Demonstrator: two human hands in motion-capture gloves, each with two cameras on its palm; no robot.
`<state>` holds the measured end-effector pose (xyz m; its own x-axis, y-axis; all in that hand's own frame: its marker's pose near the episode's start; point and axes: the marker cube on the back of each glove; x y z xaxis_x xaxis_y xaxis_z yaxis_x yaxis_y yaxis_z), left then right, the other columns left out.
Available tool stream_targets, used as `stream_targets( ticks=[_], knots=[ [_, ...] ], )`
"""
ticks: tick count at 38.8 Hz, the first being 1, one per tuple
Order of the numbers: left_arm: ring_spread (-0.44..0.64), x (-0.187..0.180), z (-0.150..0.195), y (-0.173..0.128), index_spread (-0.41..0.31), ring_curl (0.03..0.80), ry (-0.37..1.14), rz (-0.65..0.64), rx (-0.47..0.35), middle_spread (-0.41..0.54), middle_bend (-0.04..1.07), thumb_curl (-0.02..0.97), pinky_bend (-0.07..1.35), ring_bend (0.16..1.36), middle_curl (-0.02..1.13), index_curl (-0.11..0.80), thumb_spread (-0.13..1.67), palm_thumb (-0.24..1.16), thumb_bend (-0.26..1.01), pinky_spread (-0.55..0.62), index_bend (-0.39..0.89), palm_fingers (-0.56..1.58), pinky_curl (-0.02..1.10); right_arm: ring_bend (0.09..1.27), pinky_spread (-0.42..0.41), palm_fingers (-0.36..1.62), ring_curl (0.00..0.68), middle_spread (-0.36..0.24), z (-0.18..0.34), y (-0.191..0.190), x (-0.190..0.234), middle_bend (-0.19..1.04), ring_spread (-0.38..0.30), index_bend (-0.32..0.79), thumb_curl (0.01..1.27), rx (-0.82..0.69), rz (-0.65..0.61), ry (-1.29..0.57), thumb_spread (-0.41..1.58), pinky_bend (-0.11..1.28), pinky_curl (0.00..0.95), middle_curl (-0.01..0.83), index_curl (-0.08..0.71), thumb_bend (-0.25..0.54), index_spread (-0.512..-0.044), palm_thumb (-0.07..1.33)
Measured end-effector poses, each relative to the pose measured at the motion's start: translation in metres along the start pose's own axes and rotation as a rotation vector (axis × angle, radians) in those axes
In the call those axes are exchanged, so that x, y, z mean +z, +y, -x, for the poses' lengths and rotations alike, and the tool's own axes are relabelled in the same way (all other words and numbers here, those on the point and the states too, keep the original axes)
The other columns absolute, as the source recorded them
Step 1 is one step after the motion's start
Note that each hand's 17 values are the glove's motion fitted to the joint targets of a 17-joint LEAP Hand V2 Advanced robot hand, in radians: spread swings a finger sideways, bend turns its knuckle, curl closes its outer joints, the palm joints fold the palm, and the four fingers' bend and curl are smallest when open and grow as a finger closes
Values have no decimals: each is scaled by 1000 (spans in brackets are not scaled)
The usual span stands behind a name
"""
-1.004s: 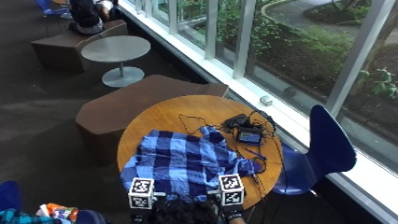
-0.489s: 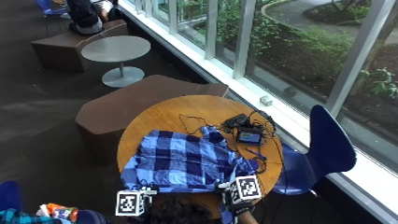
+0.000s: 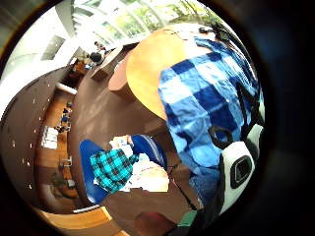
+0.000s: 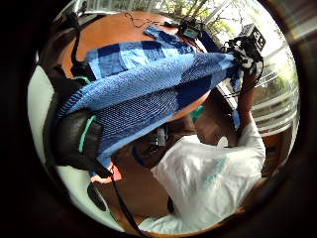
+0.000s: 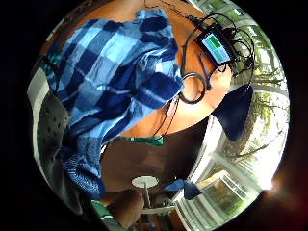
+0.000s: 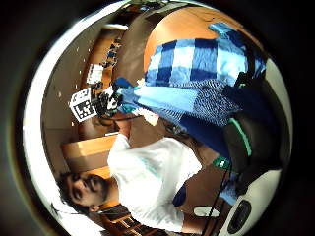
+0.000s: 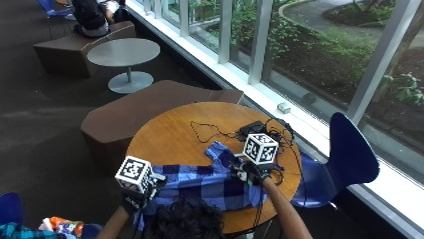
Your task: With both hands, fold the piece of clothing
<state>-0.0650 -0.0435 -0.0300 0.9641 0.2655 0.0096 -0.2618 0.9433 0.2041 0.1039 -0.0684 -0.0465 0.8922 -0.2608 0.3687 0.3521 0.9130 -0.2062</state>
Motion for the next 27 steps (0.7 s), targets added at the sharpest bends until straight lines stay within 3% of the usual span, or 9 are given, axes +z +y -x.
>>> stream_targets(
  ticks=[4, 10, 14, 18, 23, 27],
  knots=[
    [-384, 17, 15, -49, -317, 525, 9, 64, -43, -394, 748, 295, 835, 1022, 574, 350, 1272, 608, 95, -408, 173, 1388, 480, 928, -277, 1397, 519, -219, -17, -62, -12, 665, -230, 138, 316, 77, -7, -13, 1354, 794, 489, 547, 307, 185, -290, 851],
    [-383, 81, 39, -118, -321, 536, 31, 247, -96, -396, 782, 295, 847, 1042, 584, 375, 1270, 615, 73, -408, 184, 1371, 494, 959, -254, 1381, 541, -208, -46, -161, -9, 726, -218, 195, 297, 192, 95, -3, 1308, 818, 516, 575, 344, 119, -287, 793],
    [-382, 114, 45, -143, -322, 541, 26, 314, -102, -396, 794, 293, 853, 1050, 586, 390, 1275, 619, 60, -408, 185, 1362, 501, 972, -246, 1371, 549, -198, -45, -184, -8, 743, -210, 208, 295, 216, 130, 27, 1260, 826, 528, 585, 369, 81, -288, 776],
    [-381, 138, 49, -162, -325, 543, 38, 341, -114, -395, 801, 293, 867, 1055, 586, 402, 1277, 625, 48, -408, 183, 1358, 511, 977, -240, 1363, 555, -195, -59, -207, 2, 747, -206, 216, 301, 347, 169, 43, 1219, 835, 538, 588, 390, 58, -287, 784],
    [-380, 141, 57, -171, -326, 550, -14, 225, -202, -390, 806, 293, 874, 1072, 585, 414, 1279, 633, 34, -405, 175, 1336, 520, 958, -249, 1332, 550, -194, -69, -214, 1, 728, -206, 217, 314, 412, -36, 159, 1176, 816, 532, 578, 409, 41, -281, 811],
    [-372, 130, 65, -178, -292, 545, -156, -55, -232, -368, 725, 289, 866, 1082, 560, 391, 1278, 617, 11, -390, 92, 1173, 516, 864, -265, 1179, 518, -207, -82, -204, -2, 605, -212, 221, 331, 442, -336, 335, 1123, 740, 495, 530, 425, 33, -281, 852]
  ],
)
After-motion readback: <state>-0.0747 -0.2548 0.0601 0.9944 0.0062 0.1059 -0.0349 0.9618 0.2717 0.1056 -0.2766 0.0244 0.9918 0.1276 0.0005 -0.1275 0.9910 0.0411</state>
